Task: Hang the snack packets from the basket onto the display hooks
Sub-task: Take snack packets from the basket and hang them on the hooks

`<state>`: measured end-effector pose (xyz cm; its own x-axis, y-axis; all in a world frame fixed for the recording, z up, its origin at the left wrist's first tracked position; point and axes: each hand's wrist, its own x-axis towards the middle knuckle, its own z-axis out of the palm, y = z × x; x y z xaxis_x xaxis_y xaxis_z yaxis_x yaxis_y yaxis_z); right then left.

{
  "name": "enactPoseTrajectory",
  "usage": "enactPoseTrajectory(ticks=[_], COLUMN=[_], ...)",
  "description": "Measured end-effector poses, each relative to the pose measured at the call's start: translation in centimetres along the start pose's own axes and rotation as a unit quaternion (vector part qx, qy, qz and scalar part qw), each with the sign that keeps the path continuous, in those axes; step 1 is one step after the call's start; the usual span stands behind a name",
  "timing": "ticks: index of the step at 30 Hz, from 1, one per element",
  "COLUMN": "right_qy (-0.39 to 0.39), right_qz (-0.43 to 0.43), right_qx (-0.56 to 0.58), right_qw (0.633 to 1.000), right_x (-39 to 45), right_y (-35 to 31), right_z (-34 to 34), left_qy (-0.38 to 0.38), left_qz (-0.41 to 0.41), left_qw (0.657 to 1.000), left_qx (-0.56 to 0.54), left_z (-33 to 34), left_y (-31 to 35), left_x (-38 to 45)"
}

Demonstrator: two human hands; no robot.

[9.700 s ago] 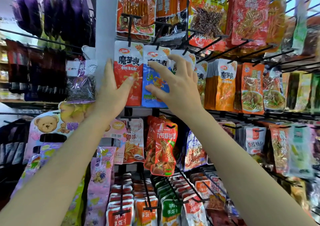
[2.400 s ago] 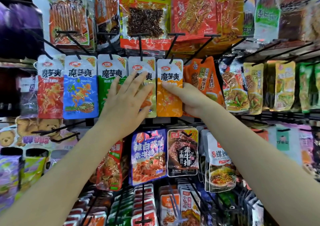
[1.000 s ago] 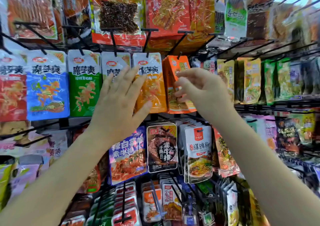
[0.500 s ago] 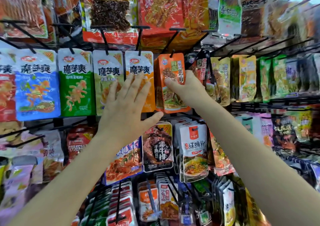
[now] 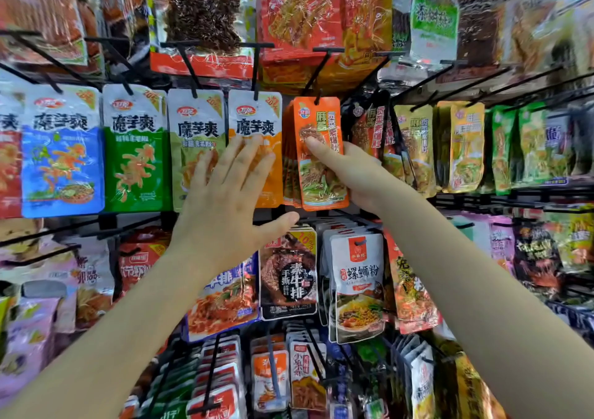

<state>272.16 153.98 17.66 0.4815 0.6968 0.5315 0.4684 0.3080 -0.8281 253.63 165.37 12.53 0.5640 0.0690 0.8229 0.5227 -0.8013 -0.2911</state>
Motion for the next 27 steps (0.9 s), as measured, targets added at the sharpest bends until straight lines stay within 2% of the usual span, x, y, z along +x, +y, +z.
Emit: enactPoseTrajectory(ticks=[5, 12, 21, 27], right_qy=[-0.025, -0.038, -0.025, 0.041], right_qz=[0.019, 0.031, -0.001, -0.027], right_qx=[0.069, 0.102, 0.069, -0.021], right_qw=[0.997, 0.994, 0.997, 0.999], right_x=[0.1, 0.0, -1.3, -1.5], right_y=[-0.3, -0.1, -0.8, -0.3], right_z=[0.5, 0.9, -0.3, -0.1], left_qy=[0.002, -0.001, 0.005, 0.003], left_qz=[0.002, 0.002, 0.002, -0.003], left_qw=[1.0, 1.0, 1.0, 1.0], left_qx=[0.004, 0.001, 0.003, 0.002], left_z=[0.1, 0.2, 0.0, -0.2], left_y=[-0.1, -0.1, 0.0, 0.0], left_x=[0.0, 0.0, -0.2, -0.3])
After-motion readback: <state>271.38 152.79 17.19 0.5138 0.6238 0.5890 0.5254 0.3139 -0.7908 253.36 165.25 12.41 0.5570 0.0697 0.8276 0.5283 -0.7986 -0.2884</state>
